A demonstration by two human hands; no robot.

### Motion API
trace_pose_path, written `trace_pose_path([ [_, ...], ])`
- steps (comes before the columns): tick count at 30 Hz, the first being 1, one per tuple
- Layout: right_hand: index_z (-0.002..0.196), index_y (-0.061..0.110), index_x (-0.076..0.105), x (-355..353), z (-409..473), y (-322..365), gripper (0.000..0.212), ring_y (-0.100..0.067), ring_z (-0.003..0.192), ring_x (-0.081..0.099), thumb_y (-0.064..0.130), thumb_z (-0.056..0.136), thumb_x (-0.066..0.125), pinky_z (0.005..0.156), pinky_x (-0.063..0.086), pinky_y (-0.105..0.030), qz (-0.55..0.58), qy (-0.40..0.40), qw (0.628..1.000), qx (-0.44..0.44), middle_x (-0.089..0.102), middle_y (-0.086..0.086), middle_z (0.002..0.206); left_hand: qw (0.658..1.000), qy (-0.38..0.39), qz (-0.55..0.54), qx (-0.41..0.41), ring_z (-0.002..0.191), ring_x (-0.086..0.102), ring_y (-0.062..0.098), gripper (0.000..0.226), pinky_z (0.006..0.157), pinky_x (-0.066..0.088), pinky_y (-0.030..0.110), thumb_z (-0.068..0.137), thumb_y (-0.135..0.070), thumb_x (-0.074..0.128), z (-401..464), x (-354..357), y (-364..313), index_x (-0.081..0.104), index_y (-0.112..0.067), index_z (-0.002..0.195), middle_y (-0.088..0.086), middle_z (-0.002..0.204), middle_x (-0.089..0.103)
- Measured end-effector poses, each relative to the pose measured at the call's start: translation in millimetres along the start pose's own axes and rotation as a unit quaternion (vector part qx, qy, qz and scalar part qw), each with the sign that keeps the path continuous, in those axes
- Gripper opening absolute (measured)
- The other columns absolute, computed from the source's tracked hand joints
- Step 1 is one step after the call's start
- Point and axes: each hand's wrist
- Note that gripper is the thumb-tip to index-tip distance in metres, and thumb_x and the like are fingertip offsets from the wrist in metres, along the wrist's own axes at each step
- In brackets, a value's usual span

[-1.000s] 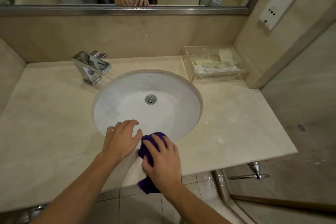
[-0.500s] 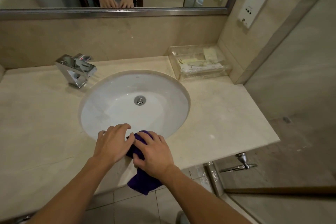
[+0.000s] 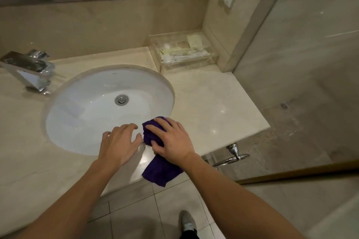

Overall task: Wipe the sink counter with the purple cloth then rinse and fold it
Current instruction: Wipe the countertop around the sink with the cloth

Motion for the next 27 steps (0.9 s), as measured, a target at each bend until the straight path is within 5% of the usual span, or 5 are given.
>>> trace_pose_path([
  [14,0.146,0.03,0.052,-54,-22,-150,0.057,-0.029,0.14,0.042,0.046,0.092,0.049,0.12,0.031,-0.043,-0.022,-0.056,0.98,0.189,0.047,-0.002,0.155,0.998,0.001,-0.007,0.068,0.117,0.058,0.024,0.038,0.101,0.038,0.043,0.101,-0.038,0.041,34,13,-79,0.06,-0.022,0.13,-0.005,0.133,0.064],
  [27,0.144,0.026,0.055,-68,-8,-182,0.053,-0.027,0.138,0.042,0.038,0.093,0.058,0.118,0.032,-0.039,0.002,-0.092,0.975,0.203,0.05,-0.002,0.151,0.992,-0.012,0.002,0.127,0.124,0.054,0.028,0.039,0.102,0.038,0.047,0.097,-0.035,0.05,70,18,-137,0.062,-0.017,0.129,0.003,0.14,0.058],
])
Point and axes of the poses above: each hand's wrist, its own z-axis towards the middle knuckle, its own x-axis out of the palm, y = z × x
